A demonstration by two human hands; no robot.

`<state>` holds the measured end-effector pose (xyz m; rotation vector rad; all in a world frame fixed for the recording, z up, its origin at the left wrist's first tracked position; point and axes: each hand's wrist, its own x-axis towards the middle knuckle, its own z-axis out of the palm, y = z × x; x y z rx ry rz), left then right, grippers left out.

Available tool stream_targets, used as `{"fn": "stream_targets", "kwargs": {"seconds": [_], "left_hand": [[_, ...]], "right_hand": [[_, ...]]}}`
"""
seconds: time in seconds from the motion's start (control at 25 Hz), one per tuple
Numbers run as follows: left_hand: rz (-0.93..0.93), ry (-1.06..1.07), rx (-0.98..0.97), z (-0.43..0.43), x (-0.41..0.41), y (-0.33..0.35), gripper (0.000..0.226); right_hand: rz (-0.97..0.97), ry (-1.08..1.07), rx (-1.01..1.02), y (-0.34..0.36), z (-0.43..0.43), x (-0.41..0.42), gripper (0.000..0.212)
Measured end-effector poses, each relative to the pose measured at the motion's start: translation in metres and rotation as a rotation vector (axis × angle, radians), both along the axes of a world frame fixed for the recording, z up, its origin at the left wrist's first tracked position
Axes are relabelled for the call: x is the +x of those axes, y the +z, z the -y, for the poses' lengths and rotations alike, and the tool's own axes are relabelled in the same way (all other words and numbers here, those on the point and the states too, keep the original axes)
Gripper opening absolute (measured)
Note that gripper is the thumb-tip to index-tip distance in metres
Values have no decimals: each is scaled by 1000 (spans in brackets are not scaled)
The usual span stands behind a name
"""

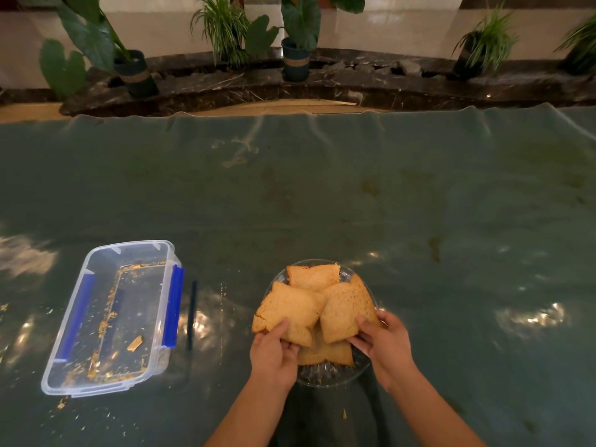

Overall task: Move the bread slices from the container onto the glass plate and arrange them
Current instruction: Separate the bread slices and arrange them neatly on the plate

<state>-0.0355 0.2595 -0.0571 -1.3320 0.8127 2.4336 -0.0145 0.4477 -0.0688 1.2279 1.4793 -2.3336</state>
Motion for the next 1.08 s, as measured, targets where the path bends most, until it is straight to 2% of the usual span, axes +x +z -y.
{"fn": "stream_targets", "kwargs": {"seconds": [0.08, 0.24, 0.32, 0.44, 0.56, 0.8, 0.96, 1.0, 1.08], "left_hand": [[6, -17, -3, -3, -2, 1, 47], [50, -263, -141, 3, 3, 3, 31], [48, -241, -122, 9, 7, 3, 27], [31, -124, -31, 4, 6, 4, 23], [60, -165, -78, -6, 5, 5, 21], [121, -461, -396, 3, 5, 6, 21], [76, -826, -543, 24, 20, 12, 28], [22, -855, -639, 31, 22, 12, 24], [-127, -879, -1038, 42, 17, 8, 14]], "right_hand": [[10, 2, 54, 0, 5, -4, 35], [63, 120, 218, 3, 5, -4, 34], [63, 167, 263, 5, 2, -3, 29], [10, 96, 216, 6, 2, -5, 24], [45, 80, 213, 6, 6, -5, 31], [139, 350, 504, 10, -3, -7, 47], [223, 622, 948, 18, -13, -10, 49], [235, 661, 1035, 18, -16, -11, 51], [237, 685, 1086, 18, -20, -15, 62]]}}
